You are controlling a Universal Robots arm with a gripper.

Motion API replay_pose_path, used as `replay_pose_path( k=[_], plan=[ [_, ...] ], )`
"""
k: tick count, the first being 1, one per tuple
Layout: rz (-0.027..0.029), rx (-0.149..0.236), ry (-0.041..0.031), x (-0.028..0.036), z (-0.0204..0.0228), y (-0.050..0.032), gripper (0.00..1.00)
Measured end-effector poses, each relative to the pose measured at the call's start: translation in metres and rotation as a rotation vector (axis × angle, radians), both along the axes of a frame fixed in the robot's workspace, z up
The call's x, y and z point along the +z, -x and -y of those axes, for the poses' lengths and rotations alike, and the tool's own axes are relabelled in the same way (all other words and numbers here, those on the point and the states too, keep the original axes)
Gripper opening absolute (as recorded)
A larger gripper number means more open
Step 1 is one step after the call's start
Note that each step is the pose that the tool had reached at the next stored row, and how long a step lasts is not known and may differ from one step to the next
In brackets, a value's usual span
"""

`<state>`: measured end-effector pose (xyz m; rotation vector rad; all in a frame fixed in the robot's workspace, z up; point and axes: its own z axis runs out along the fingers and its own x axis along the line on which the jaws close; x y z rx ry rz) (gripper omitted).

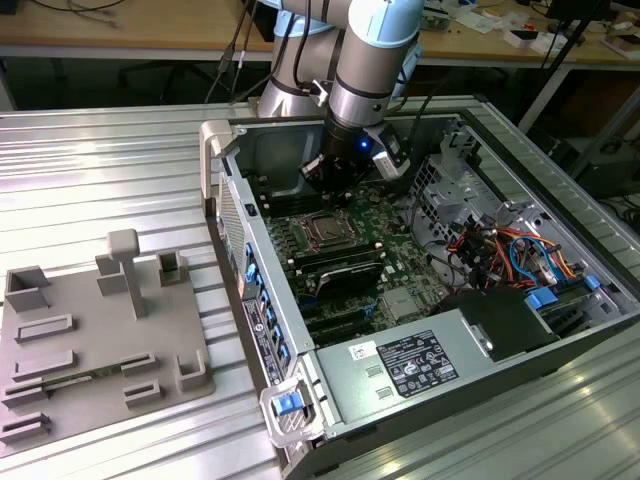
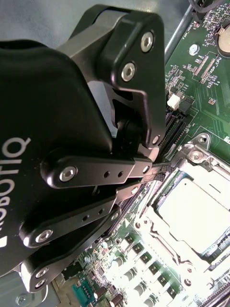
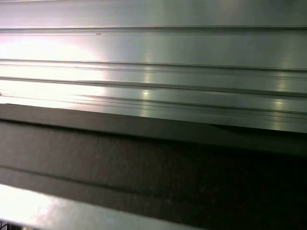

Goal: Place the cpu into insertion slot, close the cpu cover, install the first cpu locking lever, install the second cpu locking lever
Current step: 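Install the first cpu locking lever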

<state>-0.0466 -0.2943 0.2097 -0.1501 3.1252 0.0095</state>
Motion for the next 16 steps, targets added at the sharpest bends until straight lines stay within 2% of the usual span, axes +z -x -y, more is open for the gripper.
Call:
replay_pose_path(
  k=[13, 16],
  plan=[
    [0.0008, 0.000, 0.0002, -0.0006, 0.0000, -0.0023, 0.11],
    [0.0044, 0.000, 0.0023, -0.0007, 0.0000, -0.0029, 0.11]
  ],
)
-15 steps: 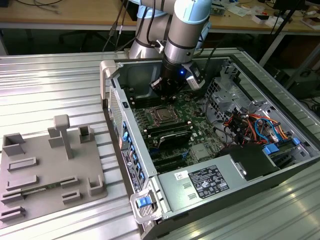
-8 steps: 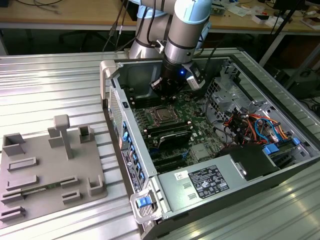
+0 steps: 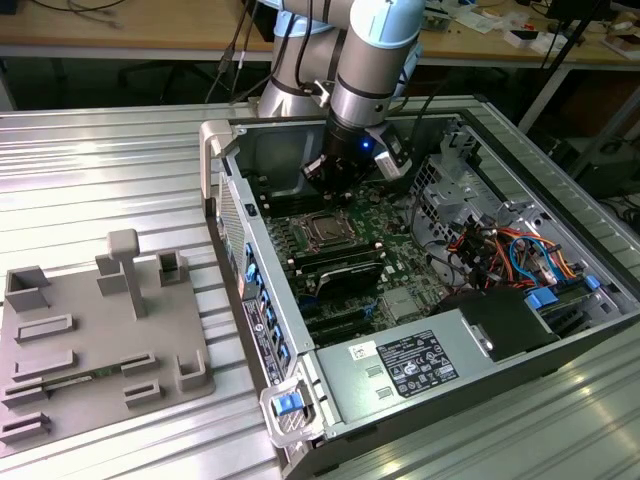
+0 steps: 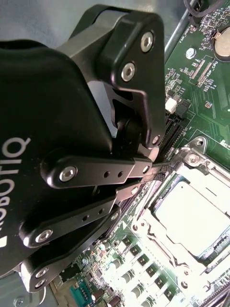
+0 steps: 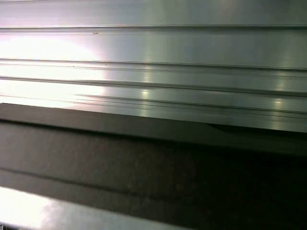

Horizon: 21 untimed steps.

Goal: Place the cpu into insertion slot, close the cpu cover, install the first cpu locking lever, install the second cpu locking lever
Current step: 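Install the first cpu locking lever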

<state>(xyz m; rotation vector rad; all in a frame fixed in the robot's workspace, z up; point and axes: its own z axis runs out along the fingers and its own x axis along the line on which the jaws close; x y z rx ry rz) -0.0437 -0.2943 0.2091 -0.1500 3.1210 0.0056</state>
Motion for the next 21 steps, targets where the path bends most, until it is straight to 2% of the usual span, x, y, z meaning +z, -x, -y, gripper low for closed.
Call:
replay_pose_path(
  k=[10, 12, 16, 18, 19, 21],
  plan=[
    [0.0012, 0.000, 0.0004, -0.0013, -0.0001, 0.0019, 0.11],
    [0.0031, 0.000, 0.0007, -0.0013, 0.0000, 0.0030, 0.11],
    [0.0190, 0.000, 0.0007, -0.0018, 0.0000, 0.0046, 0.11],
    [0.0340, 0.001, 0.0004, -0.0022, 0.0000, 0.0049, 0.11],
    [0.0399, 0.001, 0.0004, -0.0023, 0.0000, 0.0051, 0.11],
    [0.0436, 0.001, 0.0004, -0.0024, -0.0001, 0.0058, 0.11]
  ],
)
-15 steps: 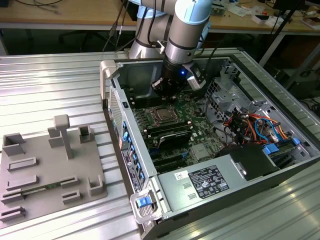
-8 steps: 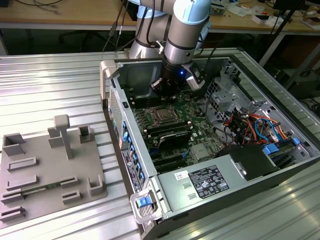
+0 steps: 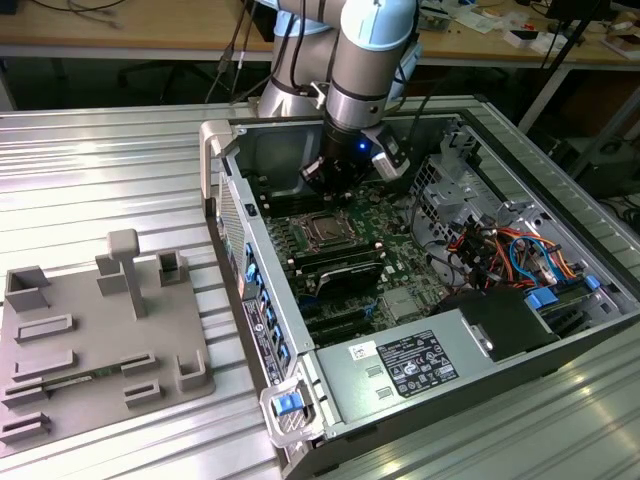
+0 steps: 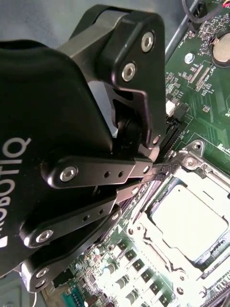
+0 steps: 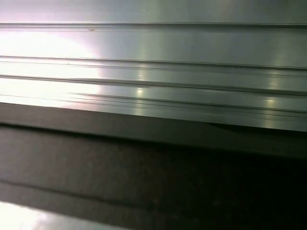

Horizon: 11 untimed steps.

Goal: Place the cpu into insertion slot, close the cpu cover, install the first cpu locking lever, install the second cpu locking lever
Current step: 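Install the first cpu locking lever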

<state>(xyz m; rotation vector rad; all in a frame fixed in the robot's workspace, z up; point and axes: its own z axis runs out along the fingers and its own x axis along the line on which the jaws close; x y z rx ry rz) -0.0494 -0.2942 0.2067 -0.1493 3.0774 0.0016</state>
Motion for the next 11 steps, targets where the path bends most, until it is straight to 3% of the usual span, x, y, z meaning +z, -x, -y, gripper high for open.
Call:
replay_pose_path(
  k=[5, 11],
  plan=[
    [-0.0002, 0.000, 0.0001, -0.0002, 0.0001, 0.0045, 0.11],
    [-0.0001, 0.000, 0.0005, -0.0012, 0.0000, 0.0042, 0.11]
  ],
)
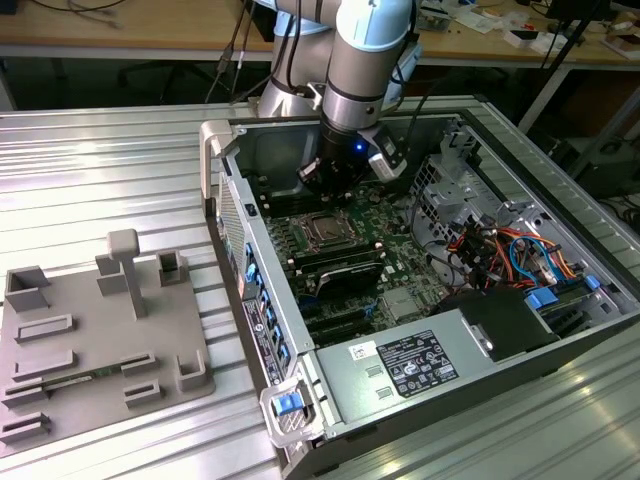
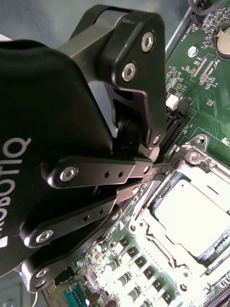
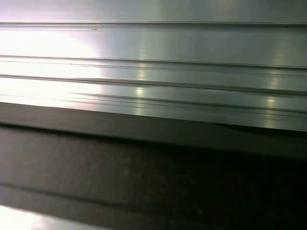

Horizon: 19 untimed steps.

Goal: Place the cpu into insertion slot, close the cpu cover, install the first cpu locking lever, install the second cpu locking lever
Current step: 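Install the first cpu locking lever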

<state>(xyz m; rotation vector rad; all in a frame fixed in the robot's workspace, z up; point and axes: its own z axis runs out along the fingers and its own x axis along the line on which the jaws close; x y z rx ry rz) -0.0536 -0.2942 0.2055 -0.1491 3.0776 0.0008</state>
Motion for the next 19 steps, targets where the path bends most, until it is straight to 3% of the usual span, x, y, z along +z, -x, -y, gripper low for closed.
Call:
replay_pose_path(
  k=[19],
  plan=[
    [0.0001, 0.000, 0.0001, -0.0004, 0.0030, -0.0015, 0.11]
  ],
)
